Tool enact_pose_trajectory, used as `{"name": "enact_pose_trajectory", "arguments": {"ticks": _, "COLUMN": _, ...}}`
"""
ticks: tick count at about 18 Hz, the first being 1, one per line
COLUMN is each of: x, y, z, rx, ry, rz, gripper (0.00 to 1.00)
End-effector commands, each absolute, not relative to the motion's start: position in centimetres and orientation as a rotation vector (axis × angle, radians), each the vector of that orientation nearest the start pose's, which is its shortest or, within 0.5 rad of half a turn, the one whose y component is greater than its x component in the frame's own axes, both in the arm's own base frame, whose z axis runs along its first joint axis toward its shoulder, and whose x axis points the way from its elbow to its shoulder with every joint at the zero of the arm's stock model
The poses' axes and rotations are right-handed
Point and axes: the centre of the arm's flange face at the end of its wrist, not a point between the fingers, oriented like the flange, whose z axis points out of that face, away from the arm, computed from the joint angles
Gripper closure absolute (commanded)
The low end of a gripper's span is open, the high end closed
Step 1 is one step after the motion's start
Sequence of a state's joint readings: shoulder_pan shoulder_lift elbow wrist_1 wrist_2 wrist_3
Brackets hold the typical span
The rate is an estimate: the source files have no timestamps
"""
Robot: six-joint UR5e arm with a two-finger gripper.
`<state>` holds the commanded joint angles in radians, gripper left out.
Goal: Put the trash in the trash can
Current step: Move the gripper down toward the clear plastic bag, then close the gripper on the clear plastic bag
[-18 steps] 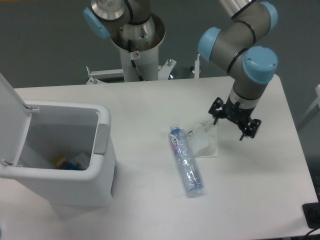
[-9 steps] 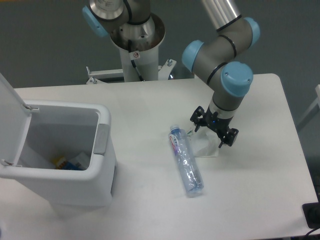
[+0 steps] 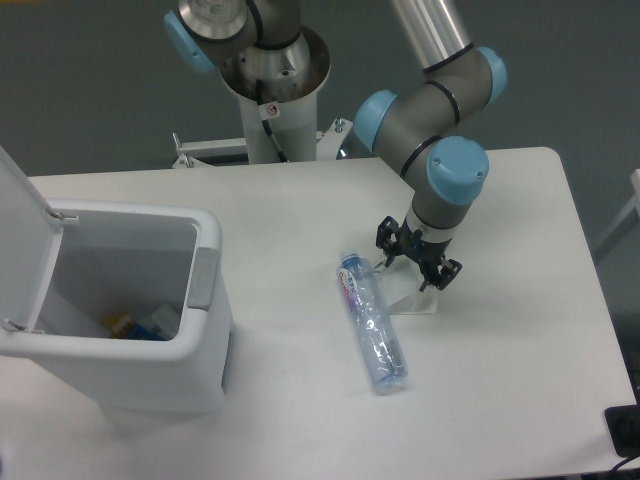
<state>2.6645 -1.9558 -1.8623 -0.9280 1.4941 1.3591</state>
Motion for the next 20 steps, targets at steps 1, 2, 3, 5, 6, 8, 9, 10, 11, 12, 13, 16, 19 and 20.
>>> {"name": "enact_pose_trajectory", "arguments": {"ticks": 1, "x": -43.5, "y": 38.3, "z": 20.9, "rx": -3.054, "ry": 0.406, "rz": -0.086, "gripper": 1.00}}
{"name": "enact_pose_trajectory", "arguments": {"ticks": 2, "x": -43.6, "y": 38.4, "z": 21.2, "rx": -3.052, "ry": 0.408, "rz": -0.077, "gripper": 1.00}}
{"name": "enact_pose_trajectory", "arguments": {"ticks": 3, "x": -43.9, "y": 38.4, "z": 21.6, "rx": -3.052, "ry": 0.404, "rz": -0.067, "gripper": 1.00}}
{"name": "enact_pose_trajectory", "arguments": {"ticks": 5, "x": -44.3, "y": 38.5, "z": 22.1, "rx": -3.050, "ry": 0.404, "rz": -0.060, "gripper": 1.00}}
{"name": "enact_pose_trajectory", "arguments": {"ticks": 6, "x": -44.3, "y": 38.5, "z": 22.3, "rx": -3.049, "ry": 0.408, "rz": -0.060, "gripper": 1.00}}
{"name": "enact_pose_trajectory", "arguments": {"ticks": 8, "x": -44.8, "y": 38.6, "z": 23.1, "rx": -3.044, "ry": 0.406, "rz": -0.041, "gripper": 1.00}}
{"name": "enact_pose_trajectory", "arguments": {"ticks": 9, "x": -45.1, "y": 38.7, "z": 23.4, "rx": -3.045, "ry": 0.406, "rz": -0.045, "gripper": 1.00}}
{"name": "enact_pose_trajectory", "arguments": {"ticks": 10, "x": -45.4, "y": 38.5, "z": 23.9, "rx": -3.048, "ry": 0.401, "rz": -0.056, "gripper": 1.00}}
{"name": "enact_pose_trajectory", "arguments": {"ticks": 11, "x": -45.7, "y": 38.7, "z": 24.3, "rx": -3.053, "ry": 0.401, "rz": -0.080, "gripper": 1.00}}
{"name": "enact_pose_trajectory", "arguments": {"ticks": 12, "x": -46.3, "y": 39.0, "z": 25.4, "rx": -3.057, "ry": 0.403, "rz": -0.105, "gripper": 1.00}}
{"name": "enact_pose_trajectory", "arguments": {"ticks": 13, "x": -46.7, "y": 39.2, "z": 26.2, "rx": -3.057, "ry": 0.389, "rz": -0.102, "gripper": 1.00}}
{"name": "enact_pose_trajectory", "arguments": {"ticks": 16, "x": -49.3, "y": 40.5, "z": 30.3, "rx": -3.031, "ry": 0.279, "rz": 0.014, "gripper": 1.00}}
{"name": "enact_pose_trajectory", "arguments": {"ticks": 19, "x": -49.6, "y": 41.3, "z": 31.6, "rx": -2.990, "ry": 0.163, "rz": 0.013, "gripper": 1.00}}
{"name": "enact_pose_trajectory", "arguments": {"ticks": 20, "x": -49.3, "y": 41.9, "z": 32.5, "rx": -2.933, "ry": 0.080, "rz": -0.011, "gripper": 1.00}}
